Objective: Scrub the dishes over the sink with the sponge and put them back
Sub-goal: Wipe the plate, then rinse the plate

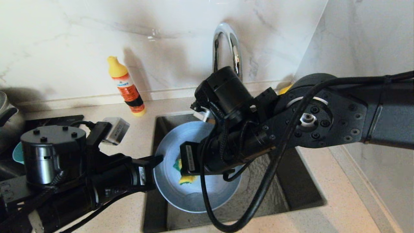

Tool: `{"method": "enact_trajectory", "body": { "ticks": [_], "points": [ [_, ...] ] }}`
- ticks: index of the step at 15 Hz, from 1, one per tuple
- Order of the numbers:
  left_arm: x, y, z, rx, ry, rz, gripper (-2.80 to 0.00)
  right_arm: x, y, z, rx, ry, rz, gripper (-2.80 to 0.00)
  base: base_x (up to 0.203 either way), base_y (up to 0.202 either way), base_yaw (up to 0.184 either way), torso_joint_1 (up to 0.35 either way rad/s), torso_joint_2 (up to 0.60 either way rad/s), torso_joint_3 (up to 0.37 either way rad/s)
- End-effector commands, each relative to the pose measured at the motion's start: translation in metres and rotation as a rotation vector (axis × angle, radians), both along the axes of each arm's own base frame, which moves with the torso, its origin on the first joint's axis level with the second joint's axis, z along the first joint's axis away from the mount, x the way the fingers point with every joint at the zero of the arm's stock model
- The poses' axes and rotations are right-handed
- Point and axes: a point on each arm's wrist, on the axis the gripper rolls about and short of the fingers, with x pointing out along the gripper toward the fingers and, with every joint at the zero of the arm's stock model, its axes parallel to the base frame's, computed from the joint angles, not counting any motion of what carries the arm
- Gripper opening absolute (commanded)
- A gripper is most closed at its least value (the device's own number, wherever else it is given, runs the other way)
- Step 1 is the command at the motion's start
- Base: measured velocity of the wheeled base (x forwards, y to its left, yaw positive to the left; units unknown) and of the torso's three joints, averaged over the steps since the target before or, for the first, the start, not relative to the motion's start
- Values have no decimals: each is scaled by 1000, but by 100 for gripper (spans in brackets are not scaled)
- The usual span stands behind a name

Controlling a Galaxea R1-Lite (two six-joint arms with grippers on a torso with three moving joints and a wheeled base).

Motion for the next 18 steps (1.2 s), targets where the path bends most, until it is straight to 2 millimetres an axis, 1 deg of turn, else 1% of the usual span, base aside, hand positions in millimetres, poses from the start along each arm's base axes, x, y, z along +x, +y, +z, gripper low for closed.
{"method": "enact_trajectory", "body": {
  "ticks": [1,4,6,7,8,9,11,13,14,15,16,18],
  "points": [
    [-1,1,1,-3,-4,3,-280,9,-14,9,11,-6,-42,-280,0,0,0,0,0,0],
    [-4,3,2,-14,-7,10,-280,14,-42,26,21,-21,-97,-280,0,0,0,0,0,0],
    [-5,5,0,-24,4,21,-280,8,-57,35,17,-16,-114,-280,0,0,0,0,0,0],
    [-5,5,0,-24,7,22,-280,5,-63,34,3,-3,-122,-280,0,0,0,0,0,0],
    [-4,5,0,-27,7,21,-280,2,-70,35,-7,6,-129,-280,0,0,0,0,0,0],
    [-3,4,-1,-25,10,20,-280,-4,-78,39,-3,3,-132,-280,0,0,0,0,0,0],
    [2,1,0,-30,17,24,-280,-22,-95,57,33,-25,-135,-280,0,0,0,0,0,0],
    [15,-5,-1,-50,50,46,-280,-45,-117,85,103,-87,-136,-280,0,0,0,0,0,0],
    [26,-9,-2,-64,76,64,-280,-57,-131,99,142,-124,-142,-280,0,0,0,0,0,0],
    [35,-12,-2,-75,106,81,-280,-67,-145,110,164,-151,-156,-280,0,0,0,0,0,0],
    [46,-17,-4,-83,156,100,-280,-78,-163,119,179,-173,-180,-280,0,0,0,0,0,0],
    [66,-28,-14,-89,247,130,-280,-87,-195,126,184,-189,-272,-280,0,0,0,0,0,0]
  ]
}}
